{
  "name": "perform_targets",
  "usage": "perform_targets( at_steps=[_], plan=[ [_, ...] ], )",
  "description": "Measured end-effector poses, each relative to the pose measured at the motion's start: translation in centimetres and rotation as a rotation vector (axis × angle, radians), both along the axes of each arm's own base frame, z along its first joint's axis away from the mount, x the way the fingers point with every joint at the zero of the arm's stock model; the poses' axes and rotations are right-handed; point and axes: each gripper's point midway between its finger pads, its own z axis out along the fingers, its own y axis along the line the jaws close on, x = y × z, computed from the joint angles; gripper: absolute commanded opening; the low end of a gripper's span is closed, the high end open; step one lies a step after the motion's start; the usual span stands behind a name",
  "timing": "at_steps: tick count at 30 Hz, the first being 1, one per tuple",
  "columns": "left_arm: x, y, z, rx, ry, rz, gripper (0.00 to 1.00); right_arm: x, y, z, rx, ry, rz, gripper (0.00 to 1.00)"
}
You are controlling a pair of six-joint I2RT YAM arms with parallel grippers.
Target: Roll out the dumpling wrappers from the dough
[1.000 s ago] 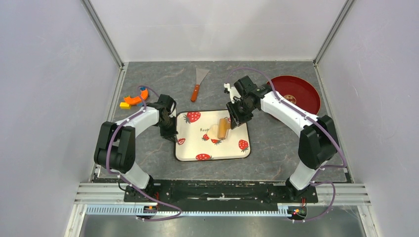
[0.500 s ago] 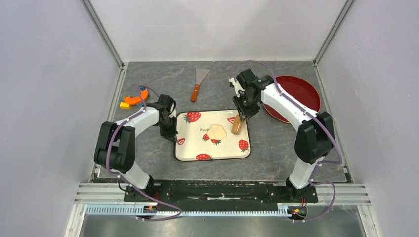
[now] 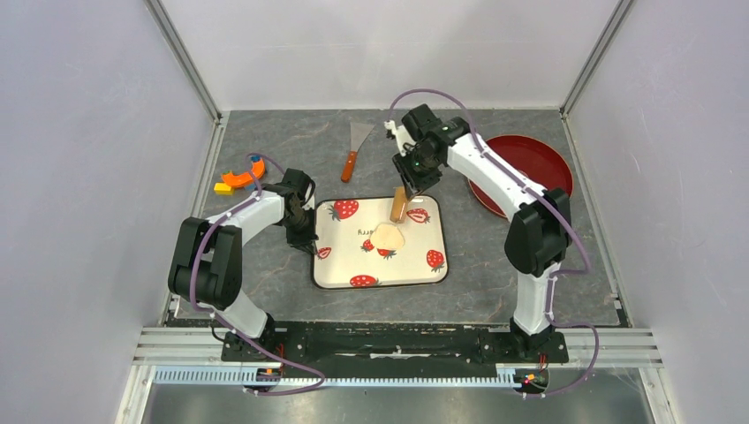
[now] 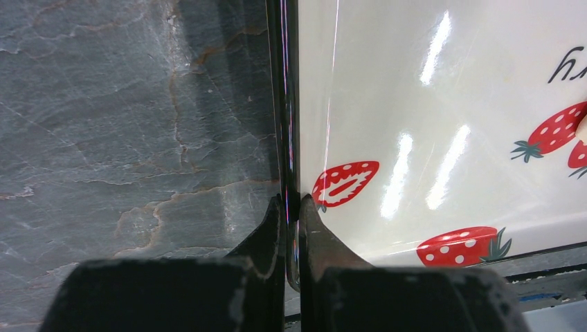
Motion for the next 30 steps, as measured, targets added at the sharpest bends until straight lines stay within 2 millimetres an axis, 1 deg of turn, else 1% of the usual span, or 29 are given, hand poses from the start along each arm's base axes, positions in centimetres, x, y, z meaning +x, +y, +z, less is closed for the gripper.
perform_targets(
  at_steps=[4,6,9,17,30],
  plan=[
    [0.0,0.0,0.0,0.000,0.000,0.000,0.02,-1.3,2.0,-1.4,-0.012,0.032,0.055,0.00],
    [0.0,0.0,0.0,0.000,0.000,0.000,0.02,-1.6,2.8,-2.0,-0.011,0.028,0.075,0.00],
    [0.0,0.0,0.0,0.001,0.001,0.000,0.02,-1.9,3.4,-2.7,-0.020,0.017,0.086,0.00],
    [0.0,0.0,0.0,0.001,0.002,0.000,0.02,-2.1,2.4,-2.9,-0.039,-0.006,0.040,0.00],
    [0.0,0.0,0.0,0.002,0.003,-0.001,0.02,-2.8,-0.1,-3.1,-0.015,-0.024,-0.025,0.00]
  ],
)
